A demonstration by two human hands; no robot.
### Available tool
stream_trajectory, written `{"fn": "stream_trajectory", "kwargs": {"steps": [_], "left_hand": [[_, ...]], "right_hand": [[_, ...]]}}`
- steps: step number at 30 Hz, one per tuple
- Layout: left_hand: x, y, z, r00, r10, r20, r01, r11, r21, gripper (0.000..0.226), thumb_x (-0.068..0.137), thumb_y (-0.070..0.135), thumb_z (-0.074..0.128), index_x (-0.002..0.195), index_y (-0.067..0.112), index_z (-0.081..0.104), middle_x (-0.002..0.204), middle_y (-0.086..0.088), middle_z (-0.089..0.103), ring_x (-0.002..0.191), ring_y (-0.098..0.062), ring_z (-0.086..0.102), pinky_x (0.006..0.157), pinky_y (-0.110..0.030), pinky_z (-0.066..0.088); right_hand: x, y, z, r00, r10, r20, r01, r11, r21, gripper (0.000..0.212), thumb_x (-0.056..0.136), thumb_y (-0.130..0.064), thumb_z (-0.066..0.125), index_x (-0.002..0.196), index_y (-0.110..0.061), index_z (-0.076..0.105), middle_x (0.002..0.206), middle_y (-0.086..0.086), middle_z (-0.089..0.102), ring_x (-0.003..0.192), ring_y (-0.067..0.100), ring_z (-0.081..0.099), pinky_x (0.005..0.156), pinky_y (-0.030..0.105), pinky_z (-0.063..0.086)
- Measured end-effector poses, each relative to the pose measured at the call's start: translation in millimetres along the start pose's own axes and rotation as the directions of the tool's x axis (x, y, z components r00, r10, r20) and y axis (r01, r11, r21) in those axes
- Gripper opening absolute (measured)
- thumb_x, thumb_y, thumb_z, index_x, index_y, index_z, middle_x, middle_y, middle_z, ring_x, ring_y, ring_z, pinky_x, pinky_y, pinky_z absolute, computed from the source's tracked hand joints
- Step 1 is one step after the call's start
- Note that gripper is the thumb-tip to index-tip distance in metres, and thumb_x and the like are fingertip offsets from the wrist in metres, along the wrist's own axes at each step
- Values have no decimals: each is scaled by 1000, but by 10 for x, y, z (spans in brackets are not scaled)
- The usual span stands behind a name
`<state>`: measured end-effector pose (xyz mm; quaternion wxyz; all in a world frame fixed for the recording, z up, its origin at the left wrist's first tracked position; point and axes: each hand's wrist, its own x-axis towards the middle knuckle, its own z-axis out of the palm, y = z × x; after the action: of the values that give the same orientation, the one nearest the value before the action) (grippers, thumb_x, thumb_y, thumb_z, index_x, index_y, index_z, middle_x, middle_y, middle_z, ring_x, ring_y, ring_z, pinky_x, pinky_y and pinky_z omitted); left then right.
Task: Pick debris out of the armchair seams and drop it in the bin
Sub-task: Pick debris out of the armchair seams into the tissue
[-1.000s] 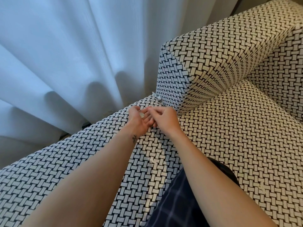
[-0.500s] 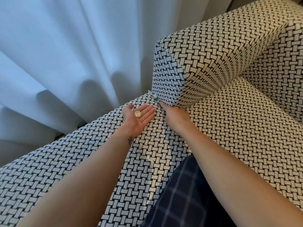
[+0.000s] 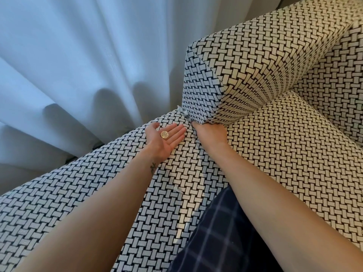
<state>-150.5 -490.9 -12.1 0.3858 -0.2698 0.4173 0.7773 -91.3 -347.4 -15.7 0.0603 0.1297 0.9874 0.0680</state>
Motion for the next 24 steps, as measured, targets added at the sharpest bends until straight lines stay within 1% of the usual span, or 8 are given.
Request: {"fn": "stream_trajectory", "kwargs": {"steps": [6, 9, 13, 16, 18, 19, 21, 24], "left_hand": [[-22, 3, -1, 1000, 14, 6, -14, 1000, 12, 57, 103, 37, 30, 119, -7, 62, 106, -24, 74, 98, -36, 74, 94, -44, 57], [-39, -17, -7, 999, 33, 19, -33, 999, 20, 54, 104, 34, 31, 123, -7, 61, 107, -24, 74, 99, -36, 74, 93, -44, 58], [-44, -45, -97, 991, 66, 112, -66, 998, 2, 49, 106, 29, 30, 133, -6, 52, 118, -25, 70, 110, -37, 69, 101, -46, 53], [-34, -26, -195, 976, 15, 219, -11, 1000, -18, 50, 107, 27, 25, 143, -4, 42, 131, -24, 64, 123, -38, 62, 113, -47, 42], [-2, -8, -206, 968, -5, 252, 8, 1000, -8, 52, 108, 29, 24, 145, -4, 39, 136, -24, 60, 127, -37, 59, 117, -47, 37], [20, -4, -192, 961, -16, 275, 14, 1000, 9, 53, 108, 31, 24, 146, -4, 38, 138, -24, 59, 129, -37, 57, 118, -47, 35], [66, 19, -144, 949, -25, 314, 18, 1000, 23, 56, 108, 34, 25, 148, -3, 35, 143, -25, 54, 134, -37, 52, 121, -46, 30], [124, 72, -121, 931, -38, 363, 17, 998, 60, 61, 107, 39, 26, 152, -1, 30, 151, -25, 46, 141, -37, 43, 124, -47, 21]], "right_hand": [[-31, 45, 30, 999, -9, -48, 8, 1000, -28, 37, 96, -5, 49, 126, -22, 64, 92, 2, 73, 87, 29, 70, 68, 35, 55], [-44, 51, 31, 998, -33, -50, 33, 999, -1, 36, 94, -4, 50, 121, -22, 66, 88, 2, 74, 81, 28, 71, 67, 35, 55], [-4, 80, 43, 998, -50, -49, 53, 998, 47, 35, 95, -6, 50, 123, -21, 63, 107, 6, 70, 98, 33, 66, 76, 39, 58], [17, 75, 35, 998, -37, -42, 41, 995, 94, 32, 102, -23, 50, 134, -23, 56, 133, 6, 61, 120, 34, 57, 95, 37, 53], [49, 75, 71, 998, -5, -65, 13, 992, 128, 35, 104, -33, 48, 137, -24, 56, 139, 3, 59, 126, 29, 53, 102, 33, 46], [60, 70, 126, 996, -8, -92, 16, 996, 93, 35, 105, -32, 47, 138, -25, 56, 133, 3, 62, 122, 29, 57, 97, 35, 48], [33, 38, 202, 988, -24, -151, 21, 1000, -18, 34, 104, -21, 47, 134, -29, 60, 101, 2, 72, 95, 28, 69, 73, 37, 55], [45, 0, 207, 998, 5, -66, -8, 999, -48, 21, 90, -14, 63, 102, -27, 75, 67, -4, 67, 62, 20, 68, 50, 29, 50]]}}
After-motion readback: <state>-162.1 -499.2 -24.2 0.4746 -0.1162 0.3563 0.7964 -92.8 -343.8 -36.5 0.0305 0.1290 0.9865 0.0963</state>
